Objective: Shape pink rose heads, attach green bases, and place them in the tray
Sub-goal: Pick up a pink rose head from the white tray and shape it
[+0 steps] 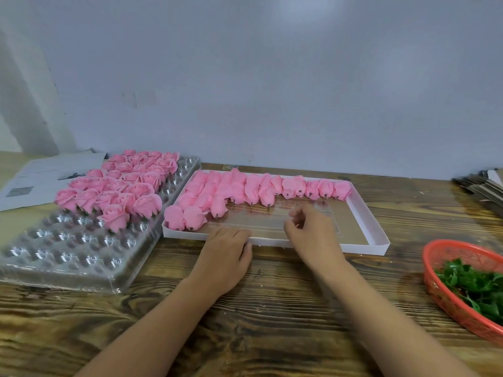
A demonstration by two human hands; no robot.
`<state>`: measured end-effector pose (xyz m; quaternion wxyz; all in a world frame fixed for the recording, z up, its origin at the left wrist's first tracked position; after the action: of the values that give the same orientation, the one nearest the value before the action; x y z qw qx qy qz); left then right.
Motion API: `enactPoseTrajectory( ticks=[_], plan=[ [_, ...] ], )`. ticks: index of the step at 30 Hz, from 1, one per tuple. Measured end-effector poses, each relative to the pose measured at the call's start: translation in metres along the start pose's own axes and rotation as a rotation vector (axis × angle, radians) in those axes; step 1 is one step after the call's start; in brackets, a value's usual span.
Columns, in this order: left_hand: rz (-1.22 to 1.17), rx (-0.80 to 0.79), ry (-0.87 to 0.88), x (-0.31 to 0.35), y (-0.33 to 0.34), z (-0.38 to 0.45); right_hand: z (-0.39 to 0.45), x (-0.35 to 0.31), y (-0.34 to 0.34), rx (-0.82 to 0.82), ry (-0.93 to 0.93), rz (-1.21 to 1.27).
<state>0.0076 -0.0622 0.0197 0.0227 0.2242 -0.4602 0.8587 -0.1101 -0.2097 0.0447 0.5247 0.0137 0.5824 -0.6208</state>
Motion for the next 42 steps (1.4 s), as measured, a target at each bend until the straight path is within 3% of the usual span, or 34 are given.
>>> enactPoseTrajectory(
  ticks=[8,16,34,42],
  plan=[
    [-0.04,0.035,-0.017,0.0,-0.003,-0.003,0.068,0.007,0.052,-0.17,0.23,0.035],
    [-0.103,0.053,-0.039,-0.001,-0.004,-0.002,0.093,0.009,0.067,-0.129,0.315,0.056],
    [-0.113,0.009,-0.083,-0.007,0.001,-0.002,0.096,-0.005,0.07,-0.154,0.174,-0.143],
    [-0.133,0.037,-0.092,-0.005,-0.003,0.001,0.09,0.01,0.055,-0.086,0.21,-0.014]
  ],
)
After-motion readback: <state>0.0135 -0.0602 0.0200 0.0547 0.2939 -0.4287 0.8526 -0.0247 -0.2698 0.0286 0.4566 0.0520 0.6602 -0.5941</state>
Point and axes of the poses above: each hand's wrist, its own z-axis towards the middle knuckle, its own y-axis out of the palm, x = y × z, the point moved 5 cm from there along z, towards the middle knuckle, and after that the axes turned 6 degrees about -z, right-handed, at the moved point
